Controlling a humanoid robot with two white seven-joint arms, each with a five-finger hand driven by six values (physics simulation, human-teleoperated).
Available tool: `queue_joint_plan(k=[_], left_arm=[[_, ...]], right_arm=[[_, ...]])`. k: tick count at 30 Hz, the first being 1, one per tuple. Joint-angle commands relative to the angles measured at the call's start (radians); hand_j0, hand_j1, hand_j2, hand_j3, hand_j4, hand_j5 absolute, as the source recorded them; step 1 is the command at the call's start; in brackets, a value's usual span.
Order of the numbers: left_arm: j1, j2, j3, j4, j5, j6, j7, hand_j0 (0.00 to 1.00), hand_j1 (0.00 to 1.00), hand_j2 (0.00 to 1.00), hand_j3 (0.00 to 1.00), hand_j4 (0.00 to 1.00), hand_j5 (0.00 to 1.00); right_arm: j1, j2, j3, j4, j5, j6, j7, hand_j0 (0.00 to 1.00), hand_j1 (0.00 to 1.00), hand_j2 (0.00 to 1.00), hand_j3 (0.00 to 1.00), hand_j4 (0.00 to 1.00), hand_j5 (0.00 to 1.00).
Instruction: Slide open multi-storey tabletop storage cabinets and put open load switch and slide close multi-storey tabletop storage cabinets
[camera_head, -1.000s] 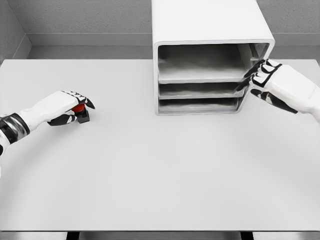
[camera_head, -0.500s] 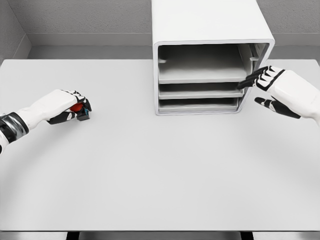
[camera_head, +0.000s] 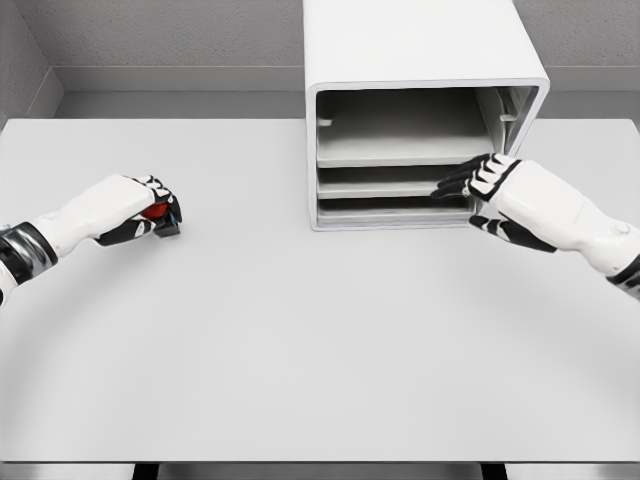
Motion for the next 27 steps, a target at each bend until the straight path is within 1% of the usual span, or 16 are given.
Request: queue_joint_plan(k=[1,2,3,4,7,11,15,17,18,19,25,27], left_arm=[[0.0,0.0,0.001,-0.006,0.008,0.003,0.001,0.42,0.42,0.42,0.42,0.42,0.42],[0.002,0.0,-0.001,-0.006,0.008,0.003,0.001,0.42,0.42,0.42,0.42,0.42,0.42],[0.002,0.0,0.001,-0.006,0.008,0.003,0.001,0.42,0.42,0.42,0.42,0.42,0.42],[0.003,0.0,0.001,-0.006,0.008,0.003,0.001,0.42,0.42,0.42,0.42,0.42,0.42],[0.005,0.002,-0.001,-0.006,0.005,0.003,0.001,0.45,0.45,0.45,0.45,0.45,0.45],[0.005,0.0,-0.002,-0.004,-0.001,0.003,0.001,0.56,0.56,0.56,0.56,0.56,0.56],[0.005,-0.001,-0.001,-0.004,-0.001,0.003,0.001,0.62,0.62,0.62,0.62,0.62,0.62],[0.005,-0.001,-0.002,-0.004,-0.001,0.003,0.001,0.63,0.63,0.63,0.63,0.63,0.63],[0.005,-0.003,-0.002,-0.006,-0.001,0.003,0.001,0.64,0.64,0.64,0.64,0.64,0.64],[0.005,-0.003,-0.001,-0.004,-0.003,0.003,0.001,0.66,0.66,0.66,0.66,0.66,0.66],[0.005,-0.005,-0.001,-0.006,-0.001,0.003,0.001,0.69,0.69,0.69,0.69,0.69,0.69],[0.005,-0.005,-0.001,-0.006,-0.001,0.003,0.001,0.7,0.7,0.7,0.7,0.7,0.7]], right_arm=[[0.0,0.007,0.002,0.001,-0.003,0.001,0.0,0.73,0.73,0.73,0.73,0.73,0.73],[-0.002,0.007,0.005,0.001,-0.003,0.001,0.0,0.73,0.73,0.73,0.73,0.73,0.73],[-0.02,0.009,0.024,0.003,-0.004,0.001,0.0,0.73,0.73,0.73,0.73,0.73,0.73],[-0.031,0.027,0.038,0.008,-0.004,0.001,-0.001,0.73,0.73,0.73,0.73,0.73,0.73],[-0.035,0.029,0.041,0.005,-0.009,0.001,-0.001,0.73,0.73,0.73,0.73,0.73,0.73],[-0.049,0.03,0.041,0.003,-0.013,0.001,-0.003,0.73,0.73,0.73,0.73,0.73,0.73],[-0.066,0.047,0.053,0.021,-0.013,0.001,-0.001,0.73,0.73,0.73,0.73,0.73,0.73],[-0.081,0.05,0.074,0.029,-0.012,0.001,-0.001,0.74,0.74,0.74,0.74,0.74,0.74],[-0.097,0.05,0.088,0.047,-0.01,0.001,-0.001,0.74,0.74,0.74,0.74,0.74,0.74],[-0.107,0.066,0.096,0.055,-0.01,0.001,-0.002,0.74,0.74,0.74,0.74,0.74,0.74],[-0.127,0.084,0.098,0.07,-0.012,0.001,-0.001,0.74,0.74,0.74,0.74,0.74,0.74],[-0.138,0.092,0.098,0.09,-0.012,0.001,0.0,0.74,0.74,0.74,0.74,0.74,0.74]])
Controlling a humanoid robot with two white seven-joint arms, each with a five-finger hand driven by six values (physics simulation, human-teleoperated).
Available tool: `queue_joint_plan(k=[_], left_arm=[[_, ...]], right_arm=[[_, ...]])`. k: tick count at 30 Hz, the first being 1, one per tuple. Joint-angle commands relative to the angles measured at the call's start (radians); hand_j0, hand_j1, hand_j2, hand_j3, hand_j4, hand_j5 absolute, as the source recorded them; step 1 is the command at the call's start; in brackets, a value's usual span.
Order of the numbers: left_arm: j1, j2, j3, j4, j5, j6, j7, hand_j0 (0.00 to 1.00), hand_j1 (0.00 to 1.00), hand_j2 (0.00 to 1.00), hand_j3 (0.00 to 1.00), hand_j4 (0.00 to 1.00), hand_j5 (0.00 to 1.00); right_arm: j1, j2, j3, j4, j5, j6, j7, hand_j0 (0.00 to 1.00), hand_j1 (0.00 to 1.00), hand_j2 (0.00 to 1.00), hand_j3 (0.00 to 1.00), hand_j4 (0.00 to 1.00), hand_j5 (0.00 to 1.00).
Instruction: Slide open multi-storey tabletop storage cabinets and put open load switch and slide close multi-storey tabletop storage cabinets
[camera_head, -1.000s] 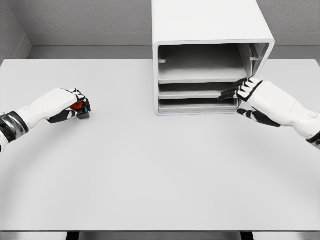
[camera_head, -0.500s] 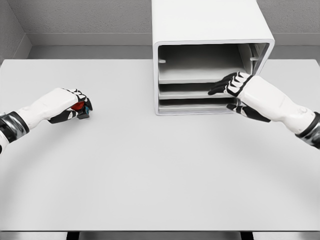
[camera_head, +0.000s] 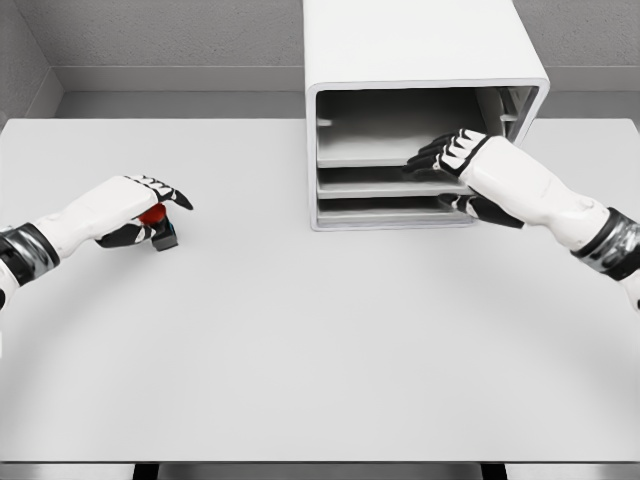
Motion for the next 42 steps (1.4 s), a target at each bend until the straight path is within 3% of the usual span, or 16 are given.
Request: queue_joint_plan(k=[1,6,12,23,33,42], left_arm=[[0.0,-0.001,0.0,-0.001,0.007,0.003,0.001,0.72,0.72,0.72,0.72,0.72,0.72],[0.003,0.001,0.0,-0.001,0.005,0.003,0.001,0.81,0.81,0.81,0.81,0.81,0.81],[0.005,0.006,0.0,0.001,0.007,0.003,0.001,0.81,0.81,0.81,0.81,0.81,0.81],[0.006,0.009,0.0,0.001,0.01,0.003,0.001,0.81,0.81,0.81,0.81,0.81,0.81],[0.006,0.013,0.0,0.005,0.007,0.003,0.001,0.76,0.76,0.76,0.76,0.76,0.76],[0.021,0.027,0.0,0.007,0.007,0.003,0.001,0.65,0.65,0.65,0.65,0.65,0.65]], right_arm=[[0.0,0.012,0.002,0.017,-0.007,0.001,0.001,0.74,0.74,0.74,0.74,0.74,0.74],[-0.026,0.035,0.023,0.049,-0.007,0.001,0.001,0.74,0.74,0.74,0.74,0.74,0.74],[-0.064,0.052,0.057,0.104,-0.005,0.001,0.001,0.74,0.74,0.74,0.74,0.74,0.74],[-0.097,0.081,0.062,0.13,-0.008,0.001,0.001,0.74,0.74,0.74,0.74,0.74,0.74],[-0.114,0.12,0.092,0.193,0.016,0.001,0.002,0.74,0.74,0.74,0.74,0.74,0.74],[-0.107,0.12,0.126,0.193,0.024,0.001,0.002,0.74,0.74,0.74,0.74,0.74,0.74]])
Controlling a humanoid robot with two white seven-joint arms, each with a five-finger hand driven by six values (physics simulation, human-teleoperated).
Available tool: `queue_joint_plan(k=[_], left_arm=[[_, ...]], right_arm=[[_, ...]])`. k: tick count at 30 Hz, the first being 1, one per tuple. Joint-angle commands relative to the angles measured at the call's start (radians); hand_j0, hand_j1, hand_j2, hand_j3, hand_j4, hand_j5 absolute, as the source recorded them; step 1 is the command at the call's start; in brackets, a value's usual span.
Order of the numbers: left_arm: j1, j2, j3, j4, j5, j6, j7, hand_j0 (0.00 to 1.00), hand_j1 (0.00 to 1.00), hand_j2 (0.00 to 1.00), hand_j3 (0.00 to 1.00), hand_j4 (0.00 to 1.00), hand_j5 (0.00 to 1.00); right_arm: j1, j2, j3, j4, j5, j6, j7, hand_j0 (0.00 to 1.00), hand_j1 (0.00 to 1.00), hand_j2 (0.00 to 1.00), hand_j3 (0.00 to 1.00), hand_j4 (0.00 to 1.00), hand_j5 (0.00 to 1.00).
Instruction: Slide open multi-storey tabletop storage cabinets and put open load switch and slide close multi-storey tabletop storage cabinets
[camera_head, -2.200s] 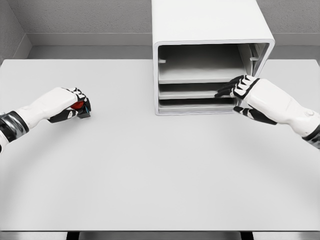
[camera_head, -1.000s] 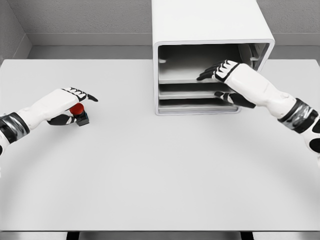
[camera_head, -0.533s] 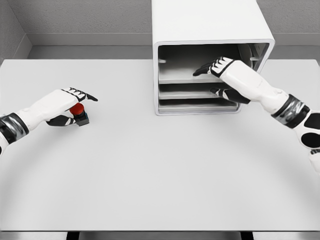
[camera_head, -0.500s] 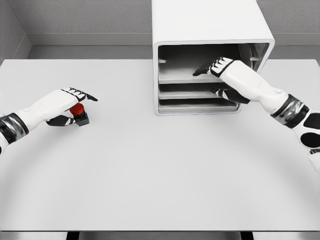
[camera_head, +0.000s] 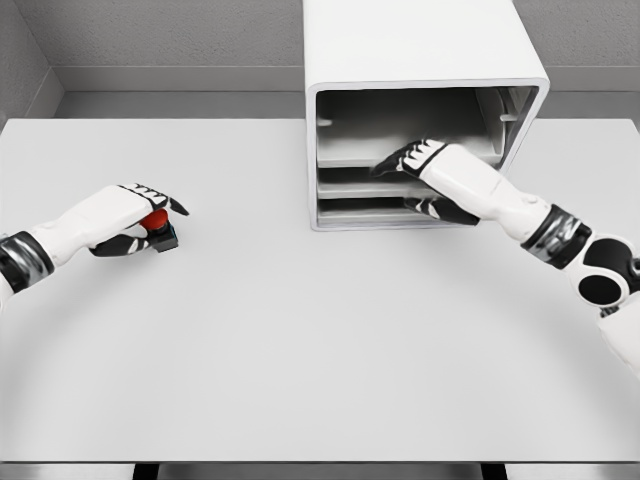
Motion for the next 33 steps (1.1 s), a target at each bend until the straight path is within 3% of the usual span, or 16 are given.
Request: queue_joint_plan(k=[1,8,14,31,33], left_arm=[[0.0,0.003,0.0,0.0,0.007,0.003,0.001,0.63,0.63,0.63,0.63,0.63,0.63],[0.0,0.002,0.002,-0.001,0.007,0.003,0.001,0.52,0.52,0.52,0.52,0.52,0.52],[0.0,0.002,0.003,-0.003,0.008,0.003,0.001,0.46,0.46,0.46,0.46,0.46,0.46],[-0.002,0.002,0.026,-0.018,0.028,0.003,0.001,0.39,0.39,0.39,0.39,0.39,0.39],[0.0,0.002,0.026,-0.028,0.038,0.003,0.001,0.39,0.39,0.39,0.39,0.39,0.39]], right_arm=[[0.0,-0.002,0.004,-0.001,-0.002,0.001,0.0,0.75,0.75,0.75,0.75,0.75,0.75],[0.015,-0.01,0.003,-0.014,-0.002,0.001,0.0,0.77,0.77,0.77,0.77,0.77,0.77],[0.038,-0.053,-0.006,-0.079,-0.007,0.001,0.0,0.77,0.77,0.77,0.77,0.77,0.77],[0.107,-0.126,-0.048,-0.185,-0.015,0.001,-0.003,0.77,0.77,0.77,0.77,0.77,0.77],[0.132,-0.126,-0.117,-0.208,-0.016,0.001,-0.003,0.77,0.77,0.77,0.77,0.77,0.77]])
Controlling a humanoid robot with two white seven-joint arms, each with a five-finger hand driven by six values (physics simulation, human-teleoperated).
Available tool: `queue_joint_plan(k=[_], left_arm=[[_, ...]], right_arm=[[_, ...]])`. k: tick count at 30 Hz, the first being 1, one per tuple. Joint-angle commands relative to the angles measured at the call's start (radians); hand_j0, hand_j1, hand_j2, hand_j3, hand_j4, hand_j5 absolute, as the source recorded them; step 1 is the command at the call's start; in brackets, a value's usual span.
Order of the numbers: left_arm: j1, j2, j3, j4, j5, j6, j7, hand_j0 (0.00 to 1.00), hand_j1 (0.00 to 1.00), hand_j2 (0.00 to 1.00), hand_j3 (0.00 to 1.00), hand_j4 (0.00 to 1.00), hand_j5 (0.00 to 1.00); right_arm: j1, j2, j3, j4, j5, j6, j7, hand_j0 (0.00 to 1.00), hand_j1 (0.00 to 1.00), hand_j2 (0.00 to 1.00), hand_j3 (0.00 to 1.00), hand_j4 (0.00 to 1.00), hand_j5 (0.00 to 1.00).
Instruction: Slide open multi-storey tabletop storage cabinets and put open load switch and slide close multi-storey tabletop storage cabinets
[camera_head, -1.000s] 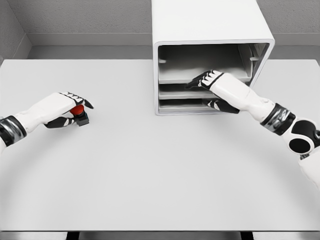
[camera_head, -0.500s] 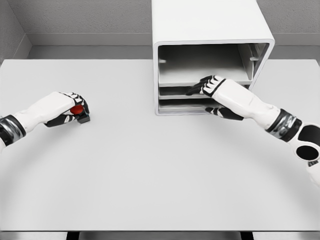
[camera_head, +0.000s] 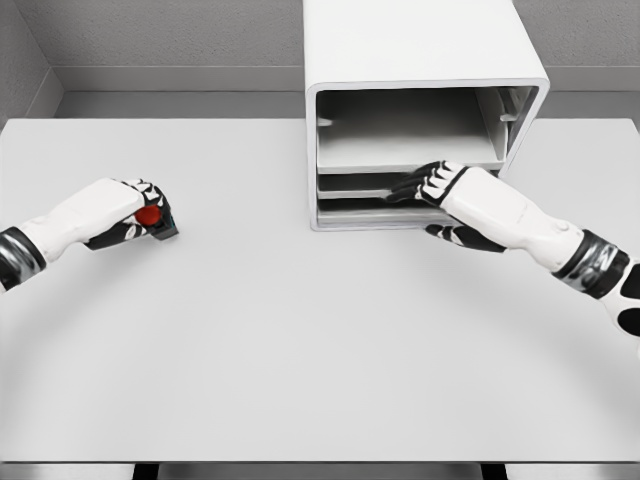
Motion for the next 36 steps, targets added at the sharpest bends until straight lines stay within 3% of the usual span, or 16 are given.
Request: queue_joint_plan(k=[1,3,9,15,31,36], left_arm=[[0.0,0.0,0.002,-0.007,0.017,0.004,0.0,0.39,0.39,0.39,0.39,0.39,0.39],[0.0,0.0,0.002,-0.013,0.022,0.004,0.0,0.39,0.39,0.39,0.39,0.39,0.39],[0.015,0.002,0.002,-0.044,0.039,0.004,0.0,0.39,0.39,0.39,0.39,0.39,0.39],[0.037,0.008,0.016,-0.072,0.06,0.004,0.0,0.39,0.39,0.39,0.39,0.39,0.39],[0.098,0.031,0.045,-0.171,0.108,0.004,0.0,0.39,0.39,0.39,0.39,0.39,0.39],[0.126,0.043,0.054,-0.196,0.128,0.004,0.0,0.39,0.39,0.39,0.39,0.39,0.39]], right_arm=[[-0.003,-0.001,-0.044,-0.012,-0.009,0.001,-0.001,0.77,0.77,0.77,0.77,0.77,0.77],[-0.011,0.011,-0.044,-0.004,-0.007,0.001,0.001,0.77,0.77,0.77,0.77,0.77,0.77],[-0.074,0.091,-0.032,0.122,-0.001,0.001,0.004,0.77,0.77,0.77,0.77,0.77,0.77],[-0.095,0.122,0.007,0.168,0.008,0.001,0.004,0.77,0.77,0.77,0.77,0.77,0.77],[-0.064,0.13,0.036,0.168,0.025,0.001,0.002,0.8,0.8,0.8,0.8,0.8,0.8],[-0.043,0.105,0.033,0.113,0.024,0.001,0.002,0.8,0.8,0.8,0.8,0.8,0.8]])
